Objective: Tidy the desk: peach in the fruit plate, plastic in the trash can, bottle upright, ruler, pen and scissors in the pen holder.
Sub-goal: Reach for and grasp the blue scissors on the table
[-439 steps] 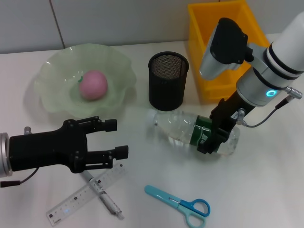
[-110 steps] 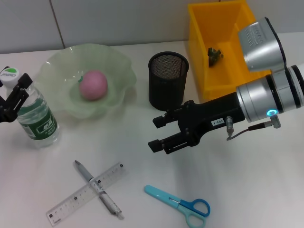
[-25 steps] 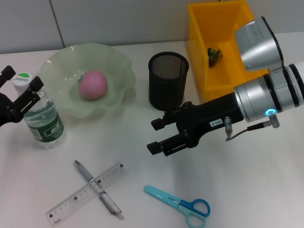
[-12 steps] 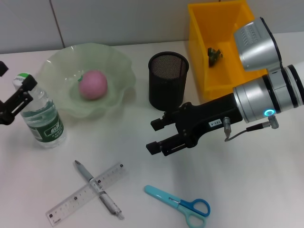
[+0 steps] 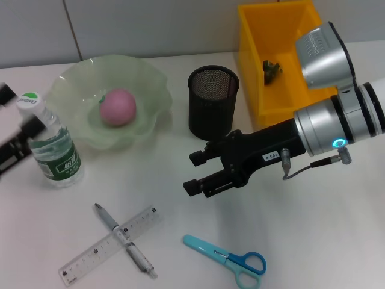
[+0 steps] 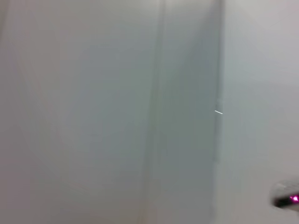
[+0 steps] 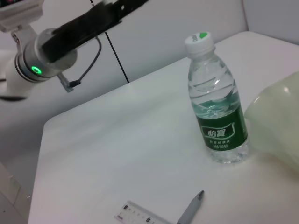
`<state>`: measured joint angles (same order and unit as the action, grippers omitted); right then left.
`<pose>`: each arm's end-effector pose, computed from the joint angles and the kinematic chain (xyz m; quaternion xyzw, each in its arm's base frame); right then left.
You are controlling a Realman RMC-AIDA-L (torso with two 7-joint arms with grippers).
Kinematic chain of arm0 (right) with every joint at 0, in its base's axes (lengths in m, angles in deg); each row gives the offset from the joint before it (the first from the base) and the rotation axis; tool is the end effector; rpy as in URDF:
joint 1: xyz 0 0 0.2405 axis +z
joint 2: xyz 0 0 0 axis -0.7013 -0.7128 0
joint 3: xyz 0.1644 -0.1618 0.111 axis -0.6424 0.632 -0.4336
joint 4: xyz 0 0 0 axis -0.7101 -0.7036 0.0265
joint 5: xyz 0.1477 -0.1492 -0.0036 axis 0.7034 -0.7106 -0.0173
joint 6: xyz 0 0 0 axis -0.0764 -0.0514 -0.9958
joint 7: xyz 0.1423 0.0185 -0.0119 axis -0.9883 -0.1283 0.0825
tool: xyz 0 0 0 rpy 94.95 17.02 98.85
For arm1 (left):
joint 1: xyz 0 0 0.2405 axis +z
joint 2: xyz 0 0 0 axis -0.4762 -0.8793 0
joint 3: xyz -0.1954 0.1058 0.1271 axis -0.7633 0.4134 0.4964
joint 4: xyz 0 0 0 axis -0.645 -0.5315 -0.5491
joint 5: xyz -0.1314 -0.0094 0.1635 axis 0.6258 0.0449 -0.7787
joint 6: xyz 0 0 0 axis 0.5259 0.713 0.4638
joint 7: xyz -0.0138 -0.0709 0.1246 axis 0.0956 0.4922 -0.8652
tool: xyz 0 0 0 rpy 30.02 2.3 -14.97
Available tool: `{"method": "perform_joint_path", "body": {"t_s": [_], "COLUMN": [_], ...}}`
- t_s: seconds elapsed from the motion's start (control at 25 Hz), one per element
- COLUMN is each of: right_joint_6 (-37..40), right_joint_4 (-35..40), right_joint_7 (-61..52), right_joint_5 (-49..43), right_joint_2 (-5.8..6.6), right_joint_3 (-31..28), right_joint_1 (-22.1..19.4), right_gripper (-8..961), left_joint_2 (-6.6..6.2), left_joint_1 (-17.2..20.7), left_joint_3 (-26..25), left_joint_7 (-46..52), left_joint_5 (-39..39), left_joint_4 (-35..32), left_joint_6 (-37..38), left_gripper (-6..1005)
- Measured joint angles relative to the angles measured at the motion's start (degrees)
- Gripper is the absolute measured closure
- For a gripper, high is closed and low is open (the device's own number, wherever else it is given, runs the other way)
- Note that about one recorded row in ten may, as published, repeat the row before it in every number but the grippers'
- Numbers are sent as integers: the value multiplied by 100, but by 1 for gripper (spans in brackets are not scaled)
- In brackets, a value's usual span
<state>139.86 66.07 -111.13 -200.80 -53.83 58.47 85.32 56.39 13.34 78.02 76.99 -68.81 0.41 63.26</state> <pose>0.1895 0.3546 -0.0370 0.9707 -0.1988 -0.1345 0.0069 -0.2937 0.2612 0.0617 -0.8356 -0.1207 -0.4578 0.2785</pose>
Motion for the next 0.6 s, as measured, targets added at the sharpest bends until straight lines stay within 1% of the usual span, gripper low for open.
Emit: {"method": "perform_joint_path", "body": {"t_s": [0.12,0.16,0.24,0.32,0.44,0.56,0.6], "right_joint_6": [34,44,51,54,56,57,59], "right_joint_4": [17,31,54,126,407,927,1183], "right_joint_7": [-64,-111,-208,-395,-869,-1747,-2184], "right_joint_5": [-8,-10,-15,-55,-233,-580,-761], "right_joint_2": [-8,-11,-12,-12,-30,-73,-80], "right_joint_3": [27,56,140,320,690,1189,1437], "right_joint_1": [10,19,39,71,101,129,143], "right_gripper": [200,200,201,201,201,201,201], "left_joint_2": [-2,17,41,55,71,108,123], "left_joint_1": [9,4,-13,-57,-142,-165,-167], "left_joint_3": [189,212,219,221,227,229,231], "left_joint_7": [521,687,824,975,1150,1165,1150], "left_joint_5": [-523,-790,-1087,-1502,-2095,-2471,-2617], "left_joint_4": [-352,-466,-566,-699,-922,-1100,-1185], "left_joint_6": [48,50,51,53,64,67,47], "left_gripper": [213,213,214,215,216,216,216]}}
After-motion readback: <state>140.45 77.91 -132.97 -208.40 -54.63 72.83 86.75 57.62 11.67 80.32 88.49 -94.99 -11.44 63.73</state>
